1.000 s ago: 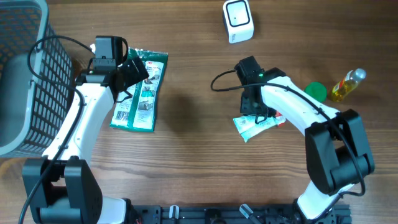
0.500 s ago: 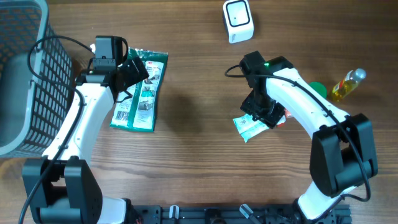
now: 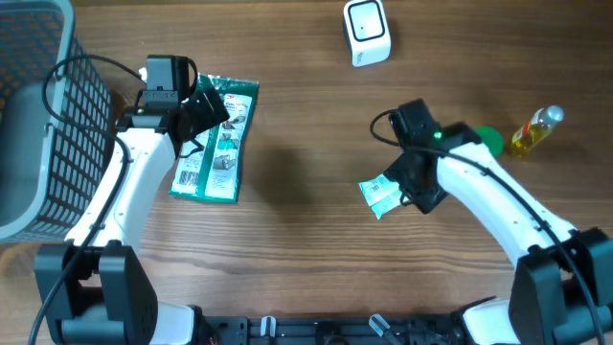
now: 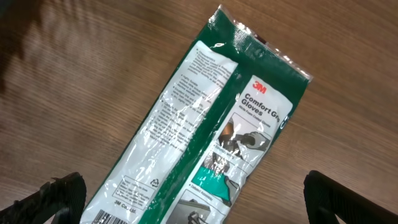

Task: Scan the item barcode

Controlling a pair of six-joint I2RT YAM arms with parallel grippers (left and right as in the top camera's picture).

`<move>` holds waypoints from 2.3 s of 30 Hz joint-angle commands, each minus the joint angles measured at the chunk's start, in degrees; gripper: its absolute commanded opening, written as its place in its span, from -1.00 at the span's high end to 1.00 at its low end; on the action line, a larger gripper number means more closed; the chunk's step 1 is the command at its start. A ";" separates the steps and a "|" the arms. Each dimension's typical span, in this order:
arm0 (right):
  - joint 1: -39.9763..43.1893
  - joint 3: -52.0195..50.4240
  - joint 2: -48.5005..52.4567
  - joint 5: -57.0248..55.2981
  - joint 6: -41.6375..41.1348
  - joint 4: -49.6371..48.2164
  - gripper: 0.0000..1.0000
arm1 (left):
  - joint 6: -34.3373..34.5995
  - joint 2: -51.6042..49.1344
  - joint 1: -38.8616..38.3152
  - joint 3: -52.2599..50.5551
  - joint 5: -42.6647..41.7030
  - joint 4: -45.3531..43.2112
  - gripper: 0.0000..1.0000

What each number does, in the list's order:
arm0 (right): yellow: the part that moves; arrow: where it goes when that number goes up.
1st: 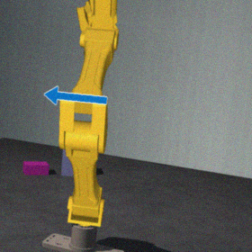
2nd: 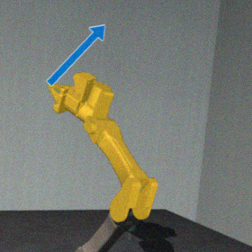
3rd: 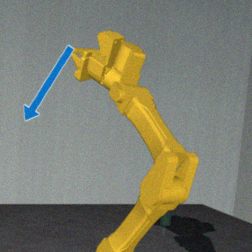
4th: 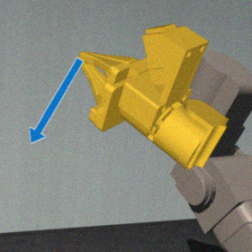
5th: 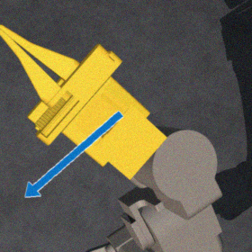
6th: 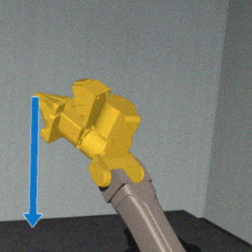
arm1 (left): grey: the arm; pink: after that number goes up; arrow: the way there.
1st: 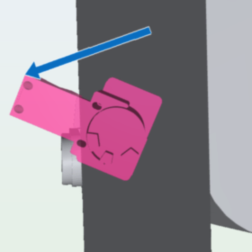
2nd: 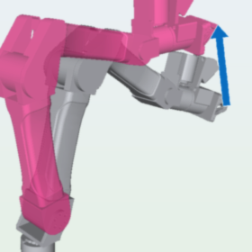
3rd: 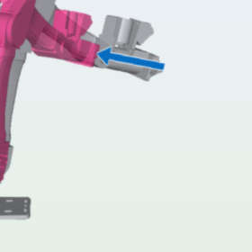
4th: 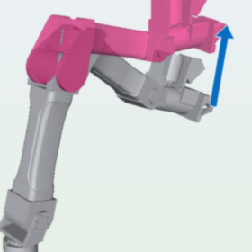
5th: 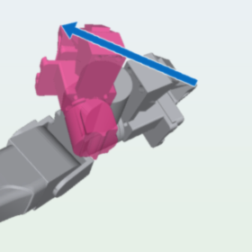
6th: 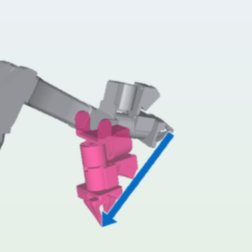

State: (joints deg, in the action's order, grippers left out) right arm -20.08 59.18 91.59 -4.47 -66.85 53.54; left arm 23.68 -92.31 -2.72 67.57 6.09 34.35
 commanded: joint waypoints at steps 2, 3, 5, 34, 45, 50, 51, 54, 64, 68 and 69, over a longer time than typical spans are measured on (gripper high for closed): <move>0.07 -5.60 0.13 1.18 -0.90 -8.83 -0.11 | 0.76 -0.07 -0.11 0.37 -0.04 -0.15 -1.00; 0.07 -7.26 0.17 1.25 -0.92 -11.19 -0.05 | 0.76 -0.04 -0.11 0.37 -0.04 -0.15 -1.00; 0.07 -9.22 0.68 1.62 -3.52 -13.00 -0.05 | 0.76 -0.07 -0.11 0.37 -0.04 -0.15 -1.00; -4.81 4.87 11.93 18.25 37.44 -17.77 0.91 | 0.76 -0.07 -0.11 0.37 -0.04 -0.15 -1.00; -3.50 4.87 14.47 11.93 45.27 -11.21 0.78 | 0.76 -0.07 -0.11 0.37 -0.04 -0.15 -1.00; 1.90 4.87 14.47 2.56 48.04 -6.73 0.69 | 0.76 -0.07 -0.11 0.37 -0.04 -0.15 -1.00; 2.67 4.87 14.47 1.44 48.02 -6.21 0.69 | 0.76 -0.07 -0.11 0.37 -0.04 -0.15 -1.00; 4.81 4.90 14.47 -0.33 48.81 -4.35 0.54 | 0.76 -0.04 -0.11 0.37 -0.04 -0.09 -1.00; 4.17 16.55 14.40 30.25 51.54 -4.46 0.13 | 0.76 -0.04 -0.09 0.37 -0.04 -0.04 -1.00; 0.85 14.62 14.62 30.03 45.75 -12.17 -0.01 | 0.76 -0.07 -0.11 0.37 -0.04 -0.04 -1.00; -0.42 13.00 14.62 30.03 43.76 -15.85 -0.08 | 0.76 -0.07 -0.11 0.37 -0.04 -0.04 -1.00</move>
State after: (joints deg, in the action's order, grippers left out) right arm -18.35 74.83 105.08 22.68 -18.68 42.11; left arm 23.68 -92.31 -2.72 67.57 6.11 34.33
